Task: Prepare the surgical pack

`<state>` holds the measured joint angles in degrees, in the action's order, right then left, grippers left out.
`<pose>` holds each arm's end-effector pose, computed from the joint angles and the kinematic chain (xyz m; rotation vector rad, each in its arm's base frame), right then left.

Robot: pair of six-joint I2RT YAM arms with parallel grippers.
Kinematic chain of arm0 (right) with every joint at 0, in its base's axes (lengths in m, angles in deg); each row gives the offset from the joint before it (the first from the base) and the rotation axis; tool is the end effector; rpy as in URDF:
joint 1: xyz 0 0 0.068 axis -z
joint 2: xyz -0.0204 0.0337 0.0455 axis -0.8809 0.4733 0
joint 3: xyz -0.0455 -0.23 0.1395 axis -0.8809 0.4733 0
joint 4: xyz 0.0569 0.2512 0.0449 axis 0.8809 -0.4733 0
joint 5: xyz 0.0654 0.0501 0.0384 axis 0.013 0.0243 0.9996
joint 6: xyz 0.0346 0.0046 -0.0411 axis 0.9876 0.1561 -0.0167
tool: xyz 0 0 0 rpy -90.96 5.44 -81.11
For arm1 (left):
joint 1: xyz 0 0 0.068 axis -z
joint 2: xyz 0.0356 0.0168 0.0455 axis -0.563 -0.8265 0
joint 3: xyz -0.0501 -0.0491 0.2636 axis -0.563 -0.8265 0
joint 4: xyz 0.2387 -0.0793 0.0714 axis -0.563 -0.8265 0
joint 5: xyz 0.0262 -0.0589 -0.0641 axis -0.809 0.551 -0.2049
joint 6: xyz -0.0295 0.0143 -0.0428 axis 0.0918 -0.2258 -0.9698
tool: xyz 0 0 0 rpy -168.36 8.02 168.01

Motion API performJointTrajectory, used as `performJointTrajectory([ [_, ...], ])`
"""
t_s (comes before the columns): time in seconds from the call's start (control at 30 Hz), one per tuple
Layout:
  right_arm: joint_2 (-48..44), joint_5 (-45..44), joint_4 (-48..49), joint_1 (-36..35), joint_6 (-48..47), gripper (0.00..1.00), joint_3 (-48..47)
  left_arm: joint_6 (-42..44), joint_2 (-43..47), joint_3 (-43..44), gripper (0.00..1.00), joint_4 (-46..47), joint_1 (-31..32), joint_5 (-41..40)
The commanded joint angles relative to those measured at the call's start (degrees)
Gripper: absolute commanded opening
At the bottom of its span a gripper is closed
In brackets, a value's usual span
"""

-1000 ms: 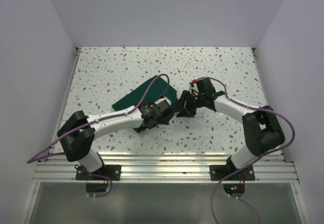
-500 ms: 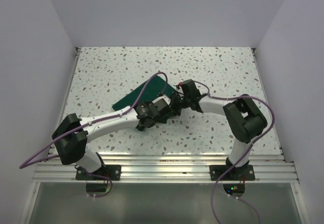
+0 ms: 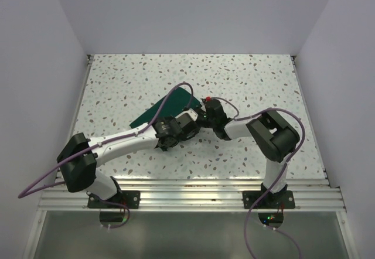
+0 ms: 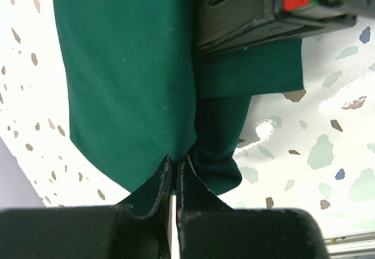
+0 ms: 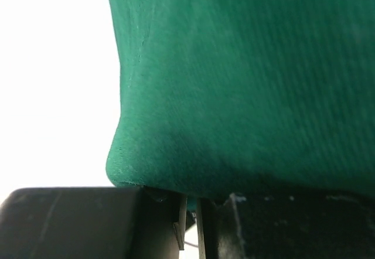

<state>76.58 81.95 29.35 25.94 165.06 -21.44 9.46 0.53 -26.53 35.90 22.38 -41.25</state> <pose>0.2945 0.2339 0.1375 0.6057 2.4347 1.6235 0.1764 -0.2321 0.2388 0.7945 2.3586 0.3431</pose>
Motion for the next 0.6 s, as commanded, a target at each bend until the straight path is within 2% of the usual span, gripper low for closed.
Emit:
performJointTrajectory([
  [0.0,1.1,-9.8,14.5,-1.4,5.7,0.12,1.9,0.8,2.6,0.8,0.00,2.9,0.2,1.2],
  [0.17,1.6,-21.1,16.6,-3.0,4.8,0.12,4.7,0.8,2.6,0.3,0.00,3.5,0.2,2.2],
  [0.3,5.1,-23.7,22.0,-3.5,4.6,0.13,5.9,0.5,2.6,0.4,0.00,3.5,0.2,2.9],
  [0.4,3.0,-23.5,16.8,-3.5,-0.5,0.13,4.4,0.5,2.9,0.2,0.00,3.0,0.2,2.9],
  [0.47,0.5,-23.6,8.7,-3.4,-5.1,0.12,4.1,0.5,3.0,0.0,0.00,2.8,0.2,2.6],
  [0.57,-4.4,-23.1,4.1,-3.4,-8.6,0.12,5.6,0.6,3.4,-0.8,0.00,2.8,0.2,2.5],
])
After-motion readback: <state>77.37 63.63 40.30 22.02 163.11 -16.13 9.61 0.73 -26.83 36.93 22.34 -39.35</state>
